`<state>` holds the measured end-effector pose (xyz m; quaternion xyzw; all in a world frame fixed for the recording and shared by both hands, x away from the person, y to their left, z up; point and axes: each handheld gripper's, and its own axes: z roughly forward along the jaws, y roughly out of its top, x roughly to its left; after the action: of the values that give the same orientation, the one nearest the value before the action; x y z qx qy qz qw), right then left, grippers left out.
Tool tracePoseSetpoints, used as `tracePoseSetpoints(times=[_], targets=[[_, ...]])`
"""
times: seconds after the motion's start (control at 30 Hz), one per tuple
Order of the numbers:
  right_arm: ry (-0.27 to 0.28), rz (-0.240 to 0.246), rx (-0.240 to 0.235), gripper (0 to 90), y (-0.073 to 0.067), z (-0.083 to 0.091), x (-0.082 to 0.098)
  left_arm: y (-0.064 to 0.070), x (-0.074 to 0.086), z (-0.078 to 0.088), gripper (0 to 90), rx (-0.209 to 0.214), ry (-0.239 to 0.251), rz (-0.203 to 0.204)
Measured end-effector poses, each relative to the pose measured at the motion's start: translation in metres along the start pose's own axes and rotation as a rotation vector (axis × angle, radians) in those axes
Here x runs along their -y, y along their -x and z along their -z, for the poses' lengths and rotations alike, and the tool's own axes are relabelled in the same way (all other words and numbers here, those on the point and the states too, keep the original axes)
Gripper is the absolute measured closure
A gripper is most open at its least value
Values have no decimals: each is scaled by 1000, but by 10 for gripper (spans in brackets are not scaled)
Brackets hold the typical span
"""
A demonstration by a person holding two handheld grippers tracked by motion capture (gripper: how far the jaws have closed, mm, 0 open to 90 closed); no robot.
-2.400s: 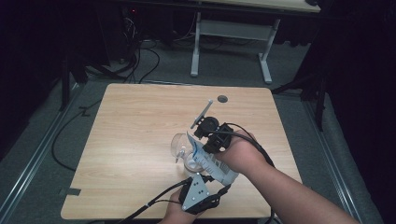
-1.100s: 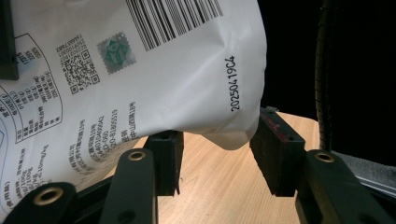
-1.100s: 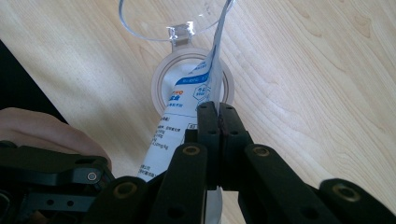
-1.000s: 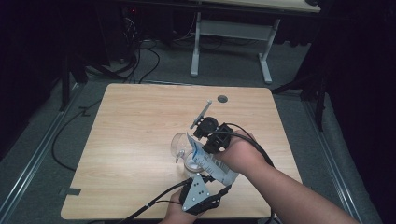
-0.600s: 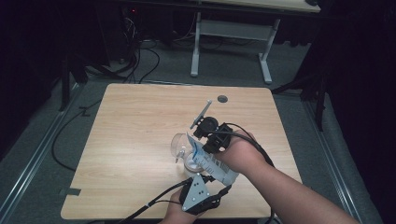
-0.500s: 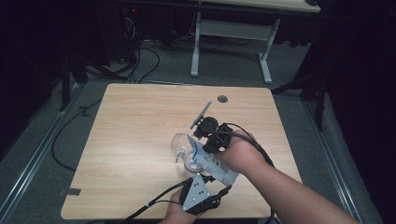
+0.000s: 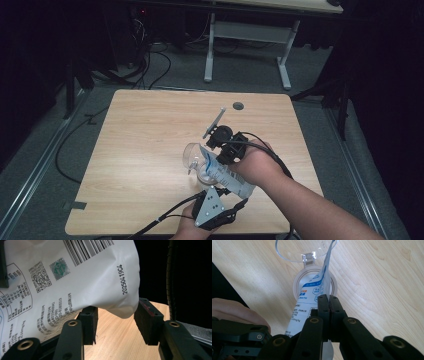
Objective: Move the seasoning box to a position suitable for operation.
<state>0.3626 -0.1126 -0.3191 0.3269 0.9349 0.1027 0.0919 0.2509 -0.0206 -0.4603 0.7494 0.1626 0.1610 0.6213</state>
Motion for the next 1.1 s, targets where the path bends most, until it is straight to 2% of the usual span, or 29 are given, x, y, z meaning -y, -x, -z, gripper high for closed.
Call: tracePoseSetpoints(times=[1.1], targets=[[3,7,0,897,-1,-1,-2,0,-1,1,551,-3,7,0]])
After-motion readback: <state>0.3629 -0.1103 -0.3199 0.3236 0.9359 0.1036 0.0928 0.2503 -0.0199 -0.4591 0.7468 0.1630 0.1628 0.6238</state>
